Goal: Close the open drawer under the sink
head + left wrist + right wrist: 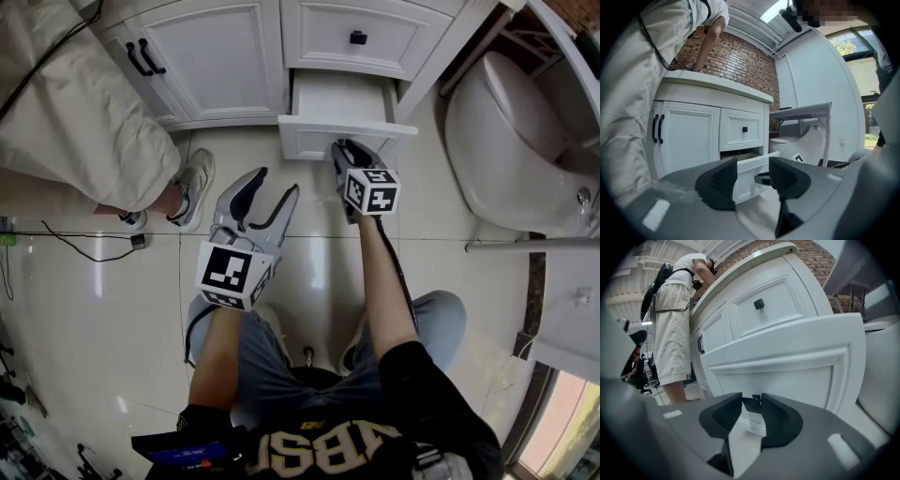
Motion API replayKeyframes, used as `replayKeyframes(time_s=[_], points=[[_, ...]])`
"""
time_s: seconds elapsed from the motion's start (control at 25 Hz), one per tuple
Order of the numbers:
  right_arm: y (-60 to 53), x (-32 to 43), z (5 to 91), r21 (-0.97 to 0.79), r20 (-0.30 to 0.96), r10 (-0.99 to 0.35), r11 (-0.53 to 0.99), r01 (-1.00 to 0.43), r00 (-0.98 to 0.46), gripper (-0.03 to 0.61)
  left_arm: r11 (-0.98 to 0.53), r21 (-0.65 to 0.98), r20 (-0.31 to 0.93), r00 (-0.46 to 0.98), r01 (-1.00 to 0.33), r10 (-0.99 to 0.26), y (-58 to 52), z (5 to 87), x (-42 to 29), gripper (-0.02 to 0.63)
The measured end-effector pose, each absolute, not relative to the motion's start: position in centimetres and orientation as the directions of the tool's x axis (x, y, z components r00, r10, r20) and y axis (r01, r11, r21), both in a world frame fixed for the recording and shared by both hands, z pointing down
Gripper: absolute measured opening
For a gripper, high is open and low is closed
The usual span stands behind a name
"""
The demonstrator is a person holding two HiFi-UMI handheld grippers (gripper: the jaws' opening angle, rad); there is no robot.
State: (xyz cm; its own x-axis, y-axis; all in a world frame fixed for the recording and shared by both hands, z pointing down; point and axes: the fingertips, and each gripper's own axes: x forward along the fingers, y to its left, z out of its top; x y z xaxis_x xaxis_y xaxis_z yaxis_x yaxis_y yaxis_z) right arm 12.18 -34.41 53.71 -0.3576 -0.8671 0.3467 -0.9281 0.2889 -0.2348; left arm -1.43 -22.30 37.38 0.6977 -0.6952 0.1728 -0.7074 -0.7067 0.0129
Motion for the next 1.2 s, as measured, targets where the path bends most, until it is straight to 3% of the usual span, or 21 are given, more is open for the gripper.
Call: replayKeyframes(time_s=[0.6, 0.92, 1.04, 1.2], points=[[-44.4, 14.0, 53.3, -0.209, 0.296, -0.876, 0.328, -0.921, -0.380, 0.121, -0.679, -0.002, 0.256, 0.656, -0.734, -0.710, -23.5, 39.6, -3.1, 0.210], [-47.0, 15.3, 52.1, -0.167, 0.274, -0.882, 0.350, -0.922, -0.384, 0.118, -0.724, -0.010, 0.215, 0.706, -0.689, -0.675, -23.6, 39.1, -2.8, 0.210], [-44.9, 15.8, 49.5, -0.265, 0.192, -0.917, 0.294, -0.918, -0.349, 0.167, -0.720, -0.011, 0.217, 0.701, -0.694, -0.679, -23.8, 39.1, -3.2, 0.210], [-39.2, 13.9, 47.0, -0.188, 0.220, -0.904, 0.330, -0.925, -0.367, 0.266, -0.726, -0.035, 0.200, 0.707, -0.687, -0.679, -23.3, 38.3, -2.4, 0.210]])
